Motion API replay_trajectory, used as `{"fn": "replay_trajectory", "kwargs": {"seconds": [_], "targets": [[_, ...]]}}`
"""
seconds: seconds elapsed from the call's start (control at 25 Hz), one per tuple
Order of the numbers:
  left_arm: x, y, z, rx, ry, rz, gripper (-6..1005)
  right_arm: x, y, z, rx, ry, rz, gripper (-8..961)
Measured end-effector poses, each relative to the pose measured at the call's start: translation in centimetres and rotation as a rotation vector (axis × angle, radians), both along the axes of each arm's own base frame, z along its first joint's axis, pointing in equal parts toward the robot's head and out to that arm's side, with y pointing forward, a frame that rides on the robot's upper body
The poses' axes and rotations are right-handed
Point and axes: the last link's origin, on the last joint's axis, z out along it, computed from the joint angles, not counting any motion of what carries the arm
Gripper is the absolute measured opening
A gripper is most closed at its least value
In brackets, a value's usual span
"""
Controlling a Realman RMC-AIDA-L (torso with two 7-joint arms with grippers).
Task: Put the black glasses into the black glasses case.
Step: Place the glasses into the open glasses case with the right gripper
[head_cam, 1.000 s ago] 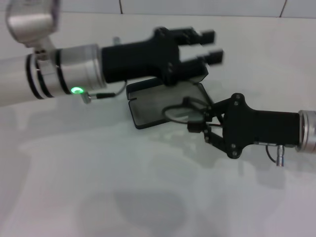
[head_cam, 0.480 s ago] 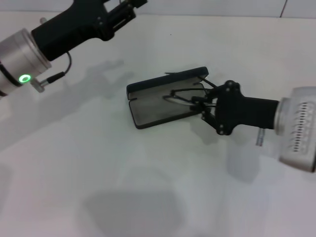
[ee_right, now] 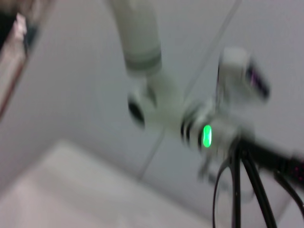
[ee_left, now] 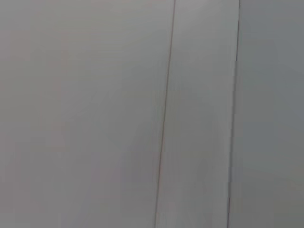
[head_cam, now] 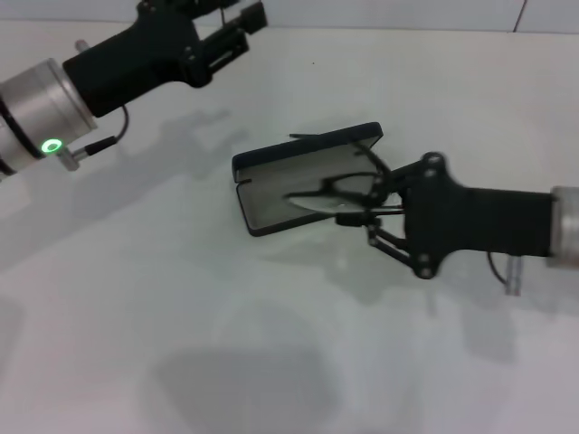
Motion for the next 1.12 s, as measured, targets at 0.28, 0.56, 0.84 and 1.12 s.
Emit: {"fn": "replay_trajectory", "kwargs": {"seconds": [0.28,0.56,0.84,1.12], "targets": [[2.6,-0.7,-2.9,-0.106,0.046,-0.129,480,-1.0,-0.2,1.3,-0.156,0.167,0.039,135],[4.9,-1.8,-4.7,-0.2,0.065,-0.268,480,-1.5,-0.1,0.7,-0.218,0.175,0.006,135],[5.4,-2.3,-5.0,-0.222,0.057,-0.305,480,-1.2,0.1,0.5,-0.24,0.174,-0.046,136],[5.5,-2.8,-5.2,-0.243,0.07,-0.341,480,-0.8,0.1,0.5,-0.238,0.17,-0.061,137]]}}
